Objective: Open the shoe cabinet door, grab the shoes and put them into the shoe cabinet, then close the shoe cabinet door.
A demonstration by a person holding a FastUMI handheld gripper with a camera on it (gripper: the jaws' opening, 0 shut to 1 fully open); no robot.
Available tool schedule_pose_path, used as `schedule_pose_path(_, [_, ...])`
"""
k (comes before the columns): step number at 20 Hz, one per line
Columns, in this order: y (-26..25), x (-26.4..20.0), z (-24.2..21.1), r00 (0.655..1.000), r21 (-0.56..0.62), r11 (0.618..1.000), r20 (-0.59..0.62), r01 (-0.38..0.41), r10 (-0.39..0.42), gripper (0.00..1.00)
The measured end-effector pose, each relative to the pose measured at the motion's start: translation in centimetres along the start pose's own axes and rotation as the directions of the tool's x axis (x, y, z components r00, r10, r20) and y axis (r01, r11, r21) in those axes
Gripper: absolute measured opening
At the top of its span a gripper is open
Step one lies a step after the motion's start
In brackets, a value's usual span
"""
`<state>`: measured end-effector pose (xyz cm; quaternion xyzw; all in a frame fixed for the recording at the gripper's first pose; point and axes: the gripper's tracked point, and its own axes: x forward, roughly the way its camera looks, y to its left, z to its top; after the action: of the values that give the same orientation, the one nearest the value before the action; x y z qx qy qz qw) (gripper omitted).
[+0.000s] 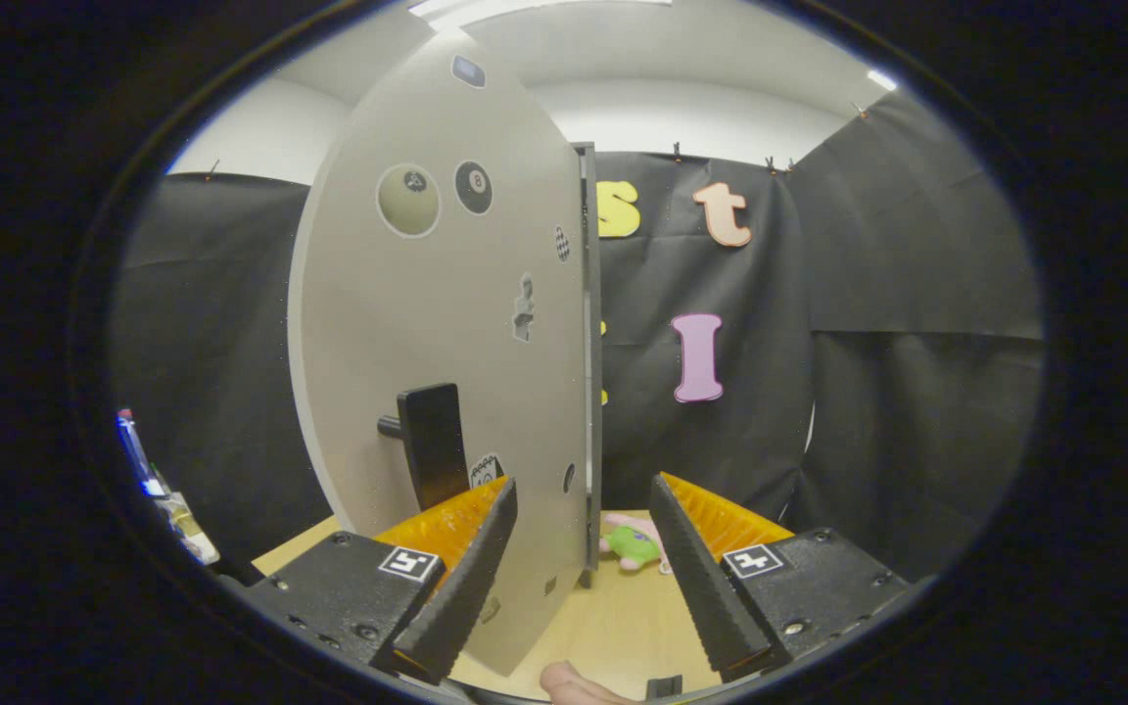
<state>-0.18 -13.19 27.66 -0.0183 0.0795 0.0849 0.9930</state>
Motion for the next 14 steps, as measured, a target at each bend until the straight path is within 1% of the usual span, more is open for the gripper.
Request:
schedule_pose_path(4, [2.0,0.4,0.0,0.999,-0.006,0.999,0.029,0.044,-0.043,0.91])
schedule_pose_path(8, [4.4,1.2,-0.8,0.997,-0.014,0.997,0.024,0.070,-0.070,0.91])
schedule_pose_path(14, [8.7,3.9,-1.6,0.999,0.006,0.999,0.013,0.049,-0.049,0.91])
